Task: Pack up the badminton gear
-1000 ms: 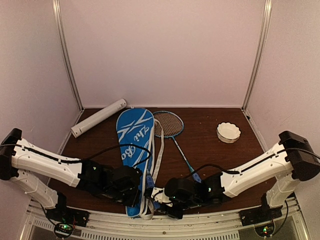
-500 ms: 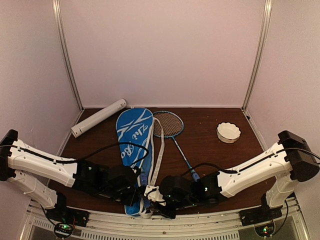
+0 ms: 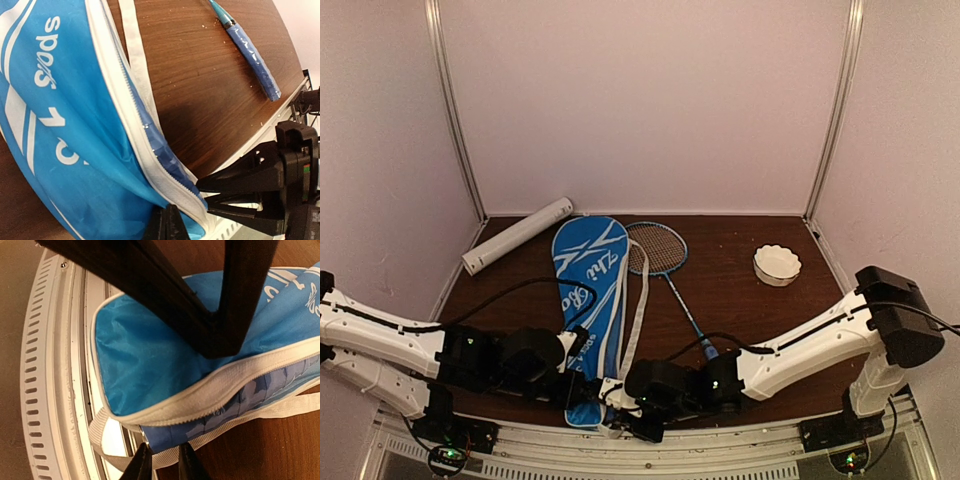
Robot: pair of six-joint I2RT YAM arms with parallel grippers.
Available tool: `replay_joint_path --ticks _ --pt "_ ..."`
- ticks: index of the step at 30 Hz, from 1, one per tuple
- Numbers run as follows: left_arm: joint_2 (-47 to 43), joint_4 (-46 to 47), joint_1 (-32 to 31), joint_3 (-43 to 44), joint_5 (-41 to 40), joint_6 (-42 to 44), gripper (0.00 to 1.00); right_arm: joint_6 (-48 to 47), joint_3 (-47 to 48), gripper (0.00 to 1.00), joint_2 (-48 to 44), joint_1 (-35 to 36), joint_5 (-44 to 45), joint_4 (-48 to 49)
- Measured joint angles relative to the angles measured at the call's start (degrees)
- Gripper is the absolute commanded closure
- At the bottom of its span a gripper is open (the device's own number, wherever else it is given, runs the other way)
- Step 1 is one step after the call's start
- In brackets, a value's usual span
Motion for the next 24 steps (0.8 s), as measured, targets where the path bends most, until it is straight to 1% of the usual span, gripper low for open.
replay_joint_path --ticks 4,7,13,17,18,20,24 --pt "-0.44 2.56 0.00 -1.81 0.04 -0.94 1.00 0.28 1.27 0.81 0.09 0.07 0.00 -0.72" --pt "-0.33 4.00 0.00 -2.34 0.07 -1.44 1.00 0.57 1.44 0.83 0.09 0.07 -0.26 -1.05" --pt "-0.37 6.49 0.07 -3.30 0.09 -1.92 1.00 1.01 2.43 1.00 0.50 0.07 -1.81 -2.45" --pt "-0.57 6.88 0.22 -4.24 0.09 -2.56 1.00 1.14 2.95 1.00 2.01 0.07 -3.32 -1.81" --pt "-0.72 6.95 0.22 -4.50 0.09 -2.80 1.00 1.09 2.91 0.96 2.10 0.07 -3.72 -1.36" --pt "-1.46 7.39 0.22 -5.05 0.02 -3.45 1.00 1.11 2.54 0.80 2.12 0.07 -4.35 -0.13" --pt "-2.34 7.23 0.22 -6.01 -0.24 -4.48 1.00 0.87 1.97 0.67 2.12 0.00 -4.92 2.38"
